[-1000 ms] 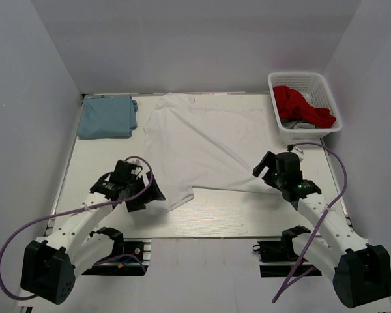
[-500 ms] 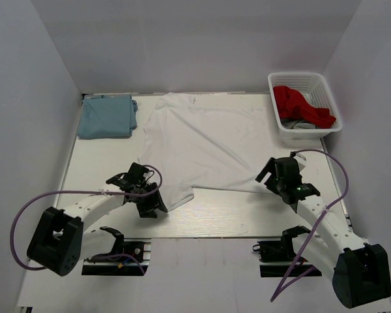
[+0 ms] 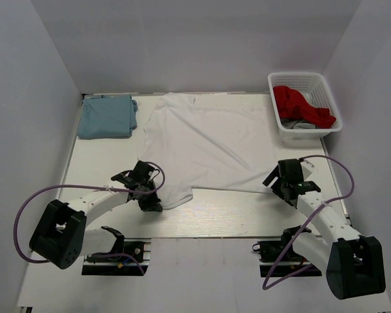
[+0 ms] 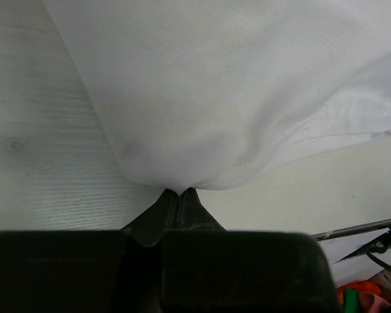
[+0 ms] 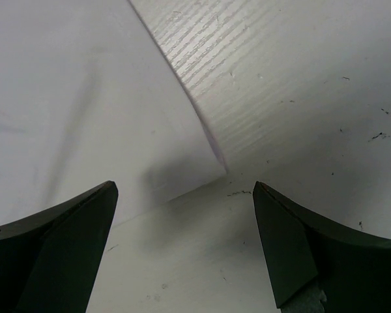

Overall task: Fold and stack the t-shirts
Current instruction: Grap the side of the flattened tshirt closest away from the robot with both arms

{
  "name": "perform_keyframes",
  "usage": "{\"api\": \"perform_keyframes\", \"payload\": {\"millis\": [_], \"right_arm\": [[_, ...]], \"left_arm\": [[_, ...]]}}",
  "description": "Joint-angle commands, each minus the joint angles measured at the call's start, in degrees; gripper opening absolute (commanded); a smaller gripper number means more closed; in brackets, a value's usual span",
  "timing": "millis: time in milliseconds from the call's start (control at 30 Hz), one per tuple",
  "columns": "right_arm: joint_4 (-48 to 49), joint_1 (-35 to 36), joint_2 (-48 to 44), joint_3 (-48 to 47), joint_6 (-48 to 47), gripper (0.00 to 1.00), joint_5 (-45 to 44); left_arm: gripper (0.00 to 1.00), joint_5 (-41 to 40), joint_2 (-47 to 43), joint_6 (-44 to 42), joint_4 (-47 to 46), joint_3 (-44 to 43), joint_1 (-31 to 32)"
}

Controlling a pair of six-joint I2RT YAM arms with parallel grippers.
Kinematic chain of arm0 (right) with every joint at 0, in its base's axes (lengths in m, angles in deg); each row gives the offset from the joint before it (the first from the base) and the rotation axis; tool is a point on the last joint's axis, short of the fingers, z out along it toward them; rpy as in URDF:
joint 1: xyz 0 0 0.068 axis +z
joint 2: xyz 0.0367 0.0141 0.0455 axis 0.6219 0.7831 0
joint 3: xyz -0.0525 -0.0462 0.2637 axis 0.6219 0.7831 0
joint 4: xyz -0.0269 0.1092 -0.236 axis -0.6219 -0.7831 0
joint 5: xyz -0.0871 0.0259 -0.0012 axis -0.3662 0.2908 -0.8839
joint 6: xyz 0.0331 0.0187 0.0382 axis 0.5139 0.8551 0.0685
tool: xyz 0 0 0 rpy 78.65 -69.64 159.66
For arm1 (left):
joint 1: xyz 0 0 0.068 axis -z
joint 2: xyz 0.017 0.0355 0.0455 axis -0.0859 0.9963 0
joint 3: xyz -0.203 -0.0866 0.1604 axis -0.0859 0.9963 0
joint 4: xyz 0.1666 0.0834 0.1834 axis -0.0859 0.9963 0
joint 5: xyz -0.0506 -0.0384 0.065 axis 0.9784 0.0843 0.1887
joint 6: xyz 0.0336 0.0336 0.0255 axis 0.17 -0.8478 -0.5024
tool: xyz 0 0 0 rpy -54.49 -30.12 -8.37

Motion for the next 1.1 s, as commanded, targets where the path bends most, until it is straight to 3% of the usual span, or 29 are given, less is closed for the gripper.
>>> {"api": "perform_keyframes", "payload": {"millis": [0, 100, 200, 467, 500, 533, 567, 700, 900, 1067], "right_arm": [[-0.21, -1.27, 1.66, -2.21, 0.29, 0.9, 0.91], [3.22, -2.15, 3.95, -1.16, -0.24, 0.88, 2.67], [6.12, -2.85, 5.88, -0.37, -0.41, 0.78, 4.95], [2.08, -4.16, 6.68, 0.07, -0.24, 0.28, 4.61], [0.69, -4.25, 6.59, 0.42, -0.24, 0.19, 4.69], [0.33, -4.34, 6.5, 0.6, 0.02, 0.03, 4.78], [-0.63, -4.6, 6.41, 0.77, 0.2, 0.0, 5.39], [-5.38, -4.61, 3.97, -0.45, -0.76, 0.0, 13.28], [-11.45, -4.43, -4.47, -0.02, -1.99, 0.0, 16.38], [-8.91, -4.26, -3.61, -2.12, -3.75, 0.0, 16.74]], "left_arm": [[0.0, -6.75, -0.4, -0.62, 1.72, 0.93, 0.05], [0.0, -6.23, -2.06, -0.62, 3.13, 0.93, 0.05], [0.0, -5.0, -2.59, -0.09, 4.36, 0.93, 0.05], [0.0, -3.76, -4.35, 0.95, 6.56, 0.4, 0.05], [0.0, -3.76, -4.88, 0.96, 7.43, 0.4, 0.05], [0.0, -3.24, -4.89, 0.96, 7.44, 0.4, 0.05], [0.0, -2.72, -5.49, 0.96, 8.92, 0.4, 0.05], [0.0, 2.99, -8.83, 1.49, 10.16, 2.24, 0.05], [0.0, 4.41, -14.2, 2.01, 15.35, 0.49, 0.58], [0.0, 7.3, -14.03, 0.52, 7.8, -3.72, 0.58]]}}
